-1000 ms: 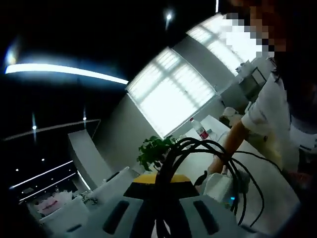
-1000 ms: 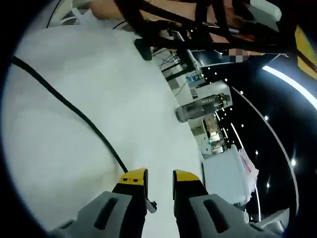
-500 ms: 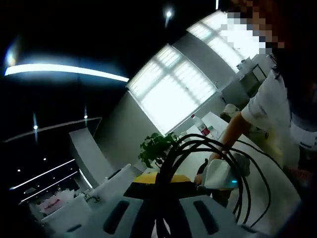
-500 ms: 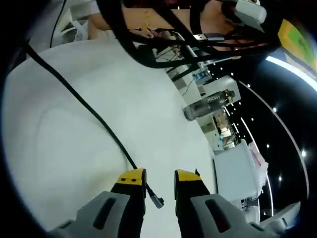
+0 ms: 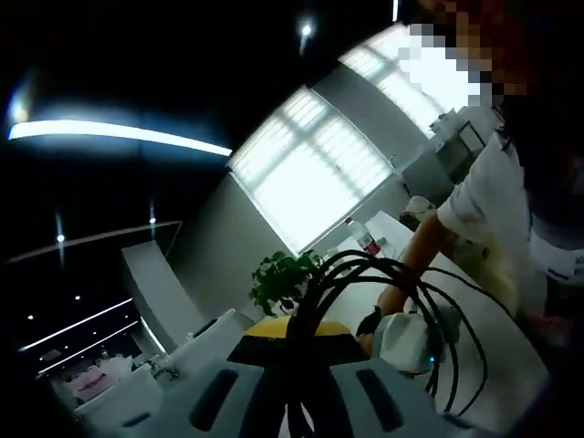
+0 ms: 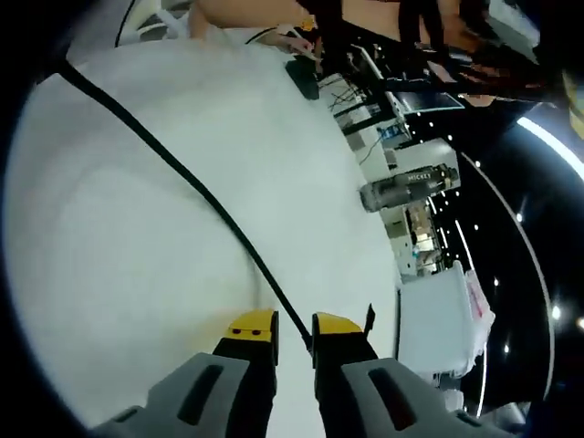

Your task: Coil the Type-C to USB data cable on the desktop and secure it with Velcro straps.

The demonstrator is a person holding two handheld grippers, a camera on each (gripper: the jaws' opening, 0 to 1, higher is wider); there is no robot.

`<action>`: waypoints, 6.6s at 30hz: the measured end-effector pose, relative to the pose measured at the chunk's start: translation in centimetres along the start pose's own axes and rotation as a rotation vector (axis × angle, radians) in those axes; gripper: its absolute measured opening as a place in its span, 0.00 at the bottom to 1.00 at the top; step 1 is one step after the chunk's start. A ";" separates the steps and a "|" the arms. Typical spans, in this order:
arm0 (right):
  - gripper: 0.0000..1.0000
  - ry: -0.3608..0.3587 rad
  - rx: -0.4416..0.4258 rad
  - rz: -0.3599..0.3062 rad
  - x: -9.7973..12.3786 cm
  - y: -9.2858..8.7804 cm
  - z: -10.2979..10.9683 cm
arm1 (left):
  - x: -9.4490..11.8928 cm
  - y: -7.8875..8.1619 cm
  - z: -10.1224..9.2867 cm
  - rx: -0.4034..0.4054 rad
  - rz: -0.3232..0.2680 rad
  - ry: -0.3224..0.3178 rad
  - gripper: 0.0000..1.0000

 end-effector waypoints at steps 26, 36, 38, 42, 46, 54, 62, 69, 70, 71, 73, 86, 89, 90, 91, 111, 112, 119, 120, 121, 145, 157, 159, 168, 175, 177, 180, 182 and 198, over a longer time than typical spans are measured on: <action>0.03 -0.546 -0.385 -0.043 6.5 -5.8 -3.9 | -1.2 -4.3 -0.7 0.249 0.176 0.079 0.04; 0.03 -0.647 -0.391 -0.102 8.7 -5.4 -3.4 | -3.1 -7.8 -2.8 0.395 0.183 0.076 0.04; 0.03 -0.664 -0.426 -0.116 9.2 -5.6 -3.6 | -3.3 -8.0 -3.5 0.385 0.208 0.030 0.04; 0.03 -0.671 -0.573 -0.168 10.0 -6.1 -4.1 | -3.7 -8.7 -4.0 0.299 0.293 0.071 0.04; 0.02 -0.680 -0.555 -0.113 9.6 -5.3 -3.8 | -3.7 -8.5 -4.4 0.215 0.332 0.139 0.04; 0.02 -0.643 -0.760 -0.178 9.6 -4.3 -3.8 | -3.2 -9.0 -4.7 -0.016 0.349 0.273 0.04; 0.02 -0.613 -0.733 -0.258 9.9 -2.7 -3.7 | -3.6 -9.8 -4.6 -0.149 0.415 0.296 0.08; 0.02 -0.495 -0.766 -0.373 10.0 -2.1 -3.3 | -3.4 -9.9 -4.3 -0.185 0.448 0.279 0.06; 0.03 -0.472 -0.781 -0.377 9.9 -2.2 -3.3 | -3.4 -10.0 -4.2 -0.180 0.472 0.289 0.05; 0.03 -0.468 -0.797 -0.391 9.9 -2.4 -3.4 | -3.4 -10.0 -4.1 -0.177 0.485 0.289 0.05; 0.06 -0.489 -0.884 -0.459 10.4 -2.9 -3.9 | -3.3 -10.0 -3.9 -0.160 0.483 0.293 0.05; 0.25 -0.391 -0.741 -0.381 9.4 0.5 -5.0 | -4.3 -8.8 -4.2 -0.383 0.673 0.298 0.04; 0.22 -0.376 -0.690 -0.306 8.7 0.3 -5.5 | -4.7 -8.3 -5.0 -0.507 0.694 0.253 0.04; 0.22 -0.378 -0.670 -0.278 8.6 0.3 -5.7 | -4.8 -8.1 -5.3 -0.517 0.691 0.237 0.04; 0.21 -0.365 -0.671 -0.275 8.5 0.3 -5.8 | -4.8 -7.9 -5.5 -0.522 0.693 0.236 0.04; 0.07 -0.118 -0.699 -0.243 9.2 1.0 -6.3 | -2.5 -5.3 -5.1 -0.392 0.567 0.022 0.17; 0.07 -0.091 -0.714 -0.250 9.2 1.0 -6.3 | -2.3 -5.2 -4.9 -0.366 0.553 0.000 0.18; 0.04 0.174 -0.895 -0.316 9.7 1.6 -7.3 | -1.6 -4.6 -4.0 -0.217 0.546 -0.183 0.14; 0.04 0.167 -0.881 -0.306 9.4 1.4 -7.4 | -1.7 -4.8 -3.9 -0.179 0.529 -0.188 0.14; 0.04 0.148 -0.872 -0.288 8.9 1.1 -7.3 | -1.7 -5.4 -3.7 -0.131 0.531 -0.177 0.13; 0.23 -0.014 -1.247 -0.326 3.5 -9.8 -6.5 | -0.9 -8.4 -4.3 -0.294 0.570 -0.051 0.04; 0.02 0.130 -1.251 -0.424 -0.5 -8.0 -6.4 | -0.5 -8.3 -4.5 -0.333 0.566 -0.052 0.04; 0.02 0.169 -1.267 -0.504 0.6 -7.3 -6.4 | -0.2 -8.9 -4.5 -0.325 0.572 -0.042 0.04; 0.02 0.277 -1.253 -0.597 2.9 -5.9 -6.2 | -0.2 -9.8 -4.7 -0.329 0.572 -0.016 0.07; 0.02 0.394 -1.228 -0.614 2.9 -4.5 -5.3 | -0.4 -10.7 -5.5 -0.311 0.585 -0.072 0.09; 0.02 0.403 -1.225 -0.596 2.9 -4.5 -4.9 | -0.5 -10.8 -5.8 -0.327 0.603 -0.086 0.08; 0.03 0.331 -1.235 -0.559 2.9 -5.0 -4.8 | -0.6 -11.0 -5.7 -0.317 0.614 -0.092 0.07; 0.06 0.277 -1.263 -0.582 3.8 -5.2 -5.4 | -0.6 -10.9 -5.5 -0.312 0.626 -0.089 0.07; 0.38 0.507 -1.609 -0.702 3.0 -5.3 -4.2 | -0.4 -8.2 -6.5 -0.558 0.617 -0.113 0.06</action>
Point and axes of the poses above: the point that each gripper's makers call its tool centre point, and the gripper's own axes: x roughly backward along the fingers, z roughly to its left, y roughly out of its top, the point moved 10 cm from there along x, roughly backward along the fingers, and after that the axes turned 10 degrees about -x, right-handed, at the moved point
